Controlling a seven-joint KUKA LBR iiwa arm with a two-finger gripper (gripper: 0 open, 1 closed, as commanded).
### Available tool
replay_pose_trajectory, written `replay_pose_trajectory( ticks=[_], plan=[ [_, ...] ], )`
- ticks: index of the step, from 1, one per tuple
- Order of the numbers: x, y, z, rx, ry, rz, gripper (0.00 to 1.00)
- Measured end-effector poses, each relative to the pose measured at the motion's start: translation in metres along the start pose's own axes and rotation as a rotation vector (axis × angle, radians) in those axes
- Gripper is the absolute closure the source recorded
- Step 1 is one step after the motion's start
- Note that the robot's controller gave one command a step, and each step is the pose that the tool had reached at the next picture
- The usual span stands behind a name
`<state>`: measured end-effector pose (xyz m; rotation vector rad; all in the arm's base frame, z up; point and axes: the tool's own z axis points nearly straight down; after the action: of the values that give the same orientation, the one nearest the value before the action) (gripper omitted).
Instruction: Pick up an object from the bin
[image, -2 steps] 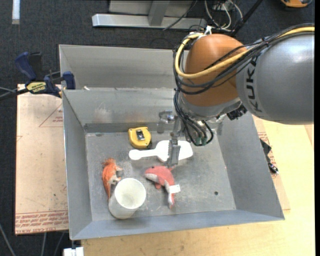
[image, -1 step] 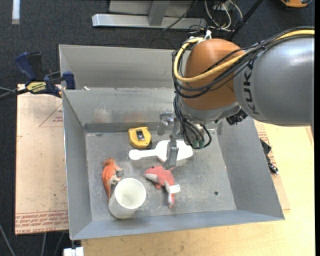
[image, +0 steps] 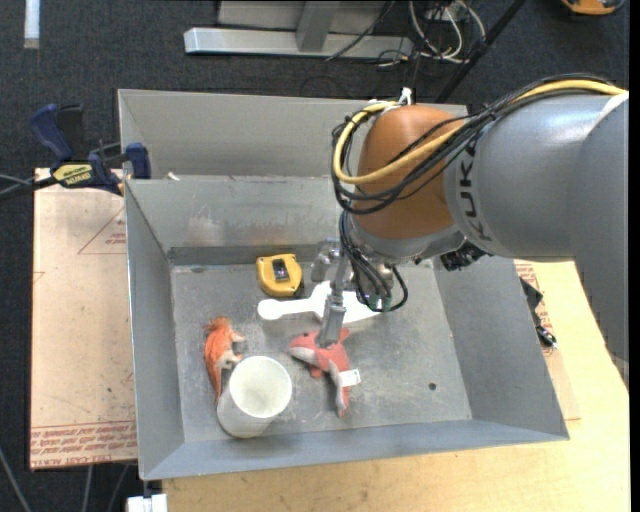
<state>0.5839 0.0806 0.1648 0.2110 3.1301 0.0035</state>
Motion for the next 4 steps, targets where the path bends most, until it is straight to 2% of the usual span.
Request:
replay_pose_trajectory(
  ticks=[1, 2, 3, 4],
  plan=[
    [0.034, -0.003, 0.048, 0.000, -0.002, -0.279, 0.00],
    [0.039, -0.060, 0.095, -0.001, 0.000, -0.294, 1.00],
    [0.039, -0.060, 0.095, -0.001, 0.000, -0.294, 1.00],
    [0.048, -0.039, -0.016, -0.003, -0.002, -0.326, 1.00]
  ],
)
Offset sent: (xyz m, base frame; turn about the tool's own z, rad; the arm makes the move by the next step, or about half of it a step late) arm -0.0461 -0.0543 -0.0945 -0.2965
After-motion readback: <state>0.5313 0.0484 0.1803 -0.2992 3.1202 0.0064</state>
